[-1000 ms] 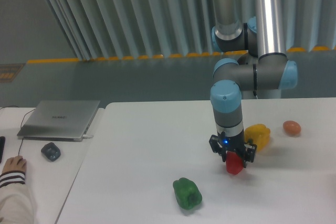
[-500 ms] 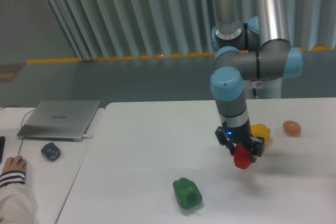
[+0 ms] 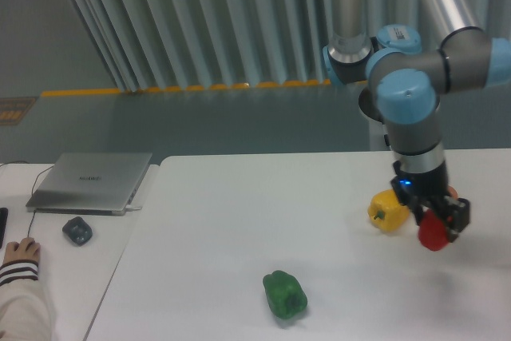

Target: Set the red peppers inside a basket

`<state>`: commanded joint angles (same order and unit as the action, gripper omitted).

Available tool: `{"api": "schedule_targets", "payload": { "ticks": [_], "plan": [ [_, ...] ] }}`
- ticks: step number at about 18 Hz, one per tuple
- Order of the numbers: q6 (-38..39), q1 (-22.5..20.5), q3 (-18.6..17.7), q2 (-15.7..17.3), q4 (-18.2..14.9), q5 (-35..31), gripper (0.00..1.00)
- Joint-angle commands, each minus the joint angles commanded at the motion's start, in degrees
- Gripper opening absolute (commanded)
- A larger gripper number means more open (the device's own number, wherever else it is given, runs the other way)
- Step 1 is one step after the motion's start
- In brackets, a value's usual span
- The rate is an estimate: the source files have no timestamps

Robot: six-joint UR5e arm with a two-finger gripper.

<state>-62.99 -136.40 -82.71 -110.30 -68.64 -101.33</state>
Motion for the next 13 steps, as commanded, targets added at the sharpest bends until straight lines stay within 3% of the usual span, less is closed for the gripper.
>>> {"api": "schedule_targets", "payload": {
  "ticks": [2,5,8,13],
  "plan": [
    [-3.1,-1.9,0.3,-0.8,2.0,-0.3,0.57],
    [-3.7,-4.9,0.4,-2.8,8.1,-0.1,0.57],
    [-3.7,-7.3,1.8,-4.0,10.5,0.0,0.57],
    [-4.8,-9.1,3.1,-4.6,11.8,0.1,0.57]
  ]
}}
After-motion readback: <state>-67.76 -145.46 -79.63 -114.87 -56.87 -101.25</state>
